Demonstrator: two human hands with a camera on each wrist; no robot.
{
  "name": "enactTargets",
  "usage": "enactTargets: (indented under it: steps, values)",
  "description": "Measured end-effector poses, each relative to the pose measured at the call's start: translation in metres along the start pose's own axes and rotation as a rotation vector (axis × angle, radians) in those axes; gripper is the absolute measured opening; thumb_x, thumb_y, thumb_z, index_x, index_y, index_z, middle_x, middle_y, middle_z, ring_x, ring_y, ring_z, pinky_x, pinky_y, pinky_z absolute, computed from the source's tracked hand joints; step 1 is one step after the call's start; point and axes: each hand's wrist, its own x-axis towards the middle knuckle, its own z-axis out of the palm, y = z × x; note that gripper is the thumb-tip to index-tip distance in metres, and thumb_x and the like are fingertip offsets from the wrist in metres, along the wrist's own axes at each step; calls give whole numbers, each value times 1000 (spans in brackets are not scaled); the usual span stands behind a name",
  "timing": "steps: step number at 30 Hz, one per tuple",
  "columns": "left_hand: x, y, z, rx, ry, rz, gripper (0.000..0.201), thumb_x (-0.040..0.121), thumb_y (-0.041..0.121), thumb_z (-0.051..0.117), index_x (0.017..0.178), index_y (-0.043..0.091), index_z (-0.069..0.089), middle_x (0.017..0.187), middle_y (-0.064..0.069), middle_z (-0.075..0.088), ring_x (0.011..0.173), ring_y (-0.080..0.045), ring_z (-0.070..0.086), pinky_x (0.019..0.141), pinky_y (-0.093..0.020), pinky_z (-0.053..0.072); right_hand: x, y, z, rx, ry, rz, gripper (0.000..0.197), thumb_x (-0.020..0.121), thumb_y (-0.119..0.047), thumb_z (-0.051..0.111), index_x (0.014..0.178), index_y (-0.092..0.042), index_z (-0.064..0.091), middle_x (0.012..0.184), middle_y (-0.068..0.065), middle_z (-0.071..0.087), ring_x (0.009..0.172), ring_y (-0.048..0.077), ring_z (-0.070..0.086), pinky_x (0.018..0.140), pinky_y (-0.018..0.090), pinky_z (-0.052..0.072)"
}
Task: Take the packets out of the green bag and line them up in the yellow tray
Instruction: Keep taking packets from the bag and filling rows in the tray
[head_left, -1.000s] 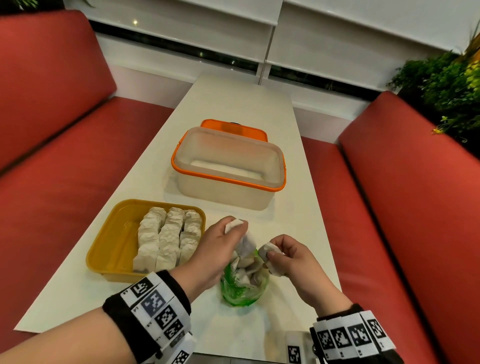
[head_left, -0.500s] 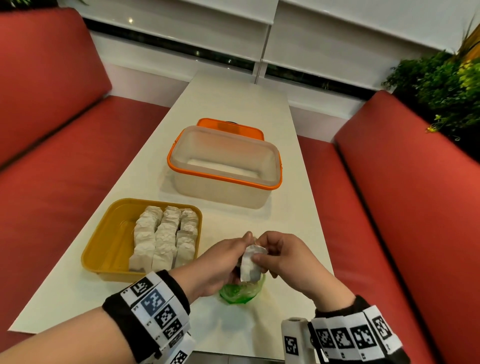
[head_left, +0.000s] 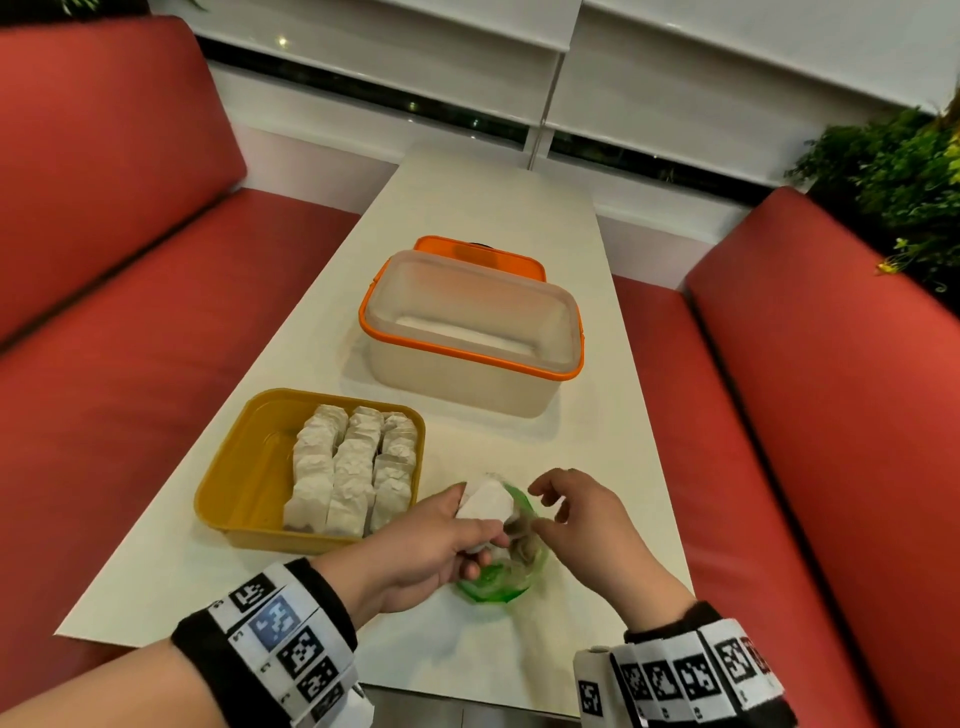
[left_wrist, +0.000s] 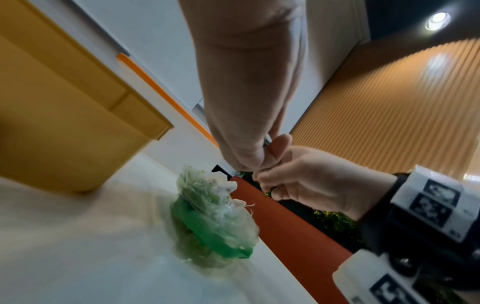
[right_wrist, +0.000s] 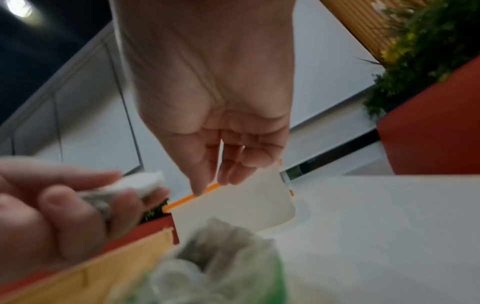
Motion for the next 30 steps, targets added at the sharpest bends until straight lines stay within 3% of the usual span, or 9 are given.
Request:
enactTargets:
  steps: [3,5,8,11,14,18,21,25,30]
  values:
    - [-2,0,-2,9,14,-18,22,90,-4,53,107,11,53,82,-10,58,58,-10,46,51,-19,37,5,13,13,-229,-106,-37,30,80,-22,62,109,-26,60,102,-8,53,97,13,51,74,22,40]
    - [-2,-3,-1,9,24,-28,18,90,-5,52,101,10,55,77,-9,57,56,-11,45,50,-19,36,7,16,21,-259,-109,-24,29,80,-20,60,108,-24,61,104,-5,54,101,17,50,77,26,42]
    - [-1,-6,-1,-11,61,-37,13,93,-2,49,99,7,55,74,-8,57,54,-11,48,48,-19,38,10,18,28,-218,-49,-29,16,83,-19,58,97,-22,65,95,-5,54,96,18,52,73,26,39]
    - [2,-9,-1,-43,101,-35,16,96,2,44,109,6,54,77,-9,60,57,-13,53,50,-20,43,10,22,28,-161,-9,-82,9,85,-16,60,91,-19,65,85,-8,51,88,15,49,71,23,34]
    - [6,-10,0,-81,160,-34,16,98,3,41,106,8,54,81,-12,65,62,-16,59,53,-22,49,7,26,24,-55,11,-134,6,85,-12,61,87,-17,64,82,-9,55,80,12,50,70,20,36]
    - [10,-12,2,-87,191,-49,15,99,6,41,106,10,53,86,-14,65,66,-20,61,56,-25,51,1,28,17,197,30,-62,12,87,-8,61,80,-18,60,72,-4,62,70,5,54,63,10,39]
    - [11,-12,3,-80,200,-60,17,99,8,42,112,10,53,88,-15,65,67,-21,61,57,-26,51,2,31,12,418,40,50,15,86,-3,60,76,-14,59,72,6,65,65,8,57,63,17,44]
    - [15,-8,5,-88,196,-51,17,97,6,45,111,7,54,90,-16,63,69,-20,60,54,-24,51,5,29,3,678,-11,135,12,88,2,57,79,-6,59,66,8,63,58,12,57,54,21,42]
    - [18,0,11,-139,151,-28,12,95,9,52,106,7,55,86,-13,62,67,-18,58,57,-24,52,2,17,-4,766,-115,123,12,81,8,64,81,-4,61,69,10,61,54,9,54,55,16,42]
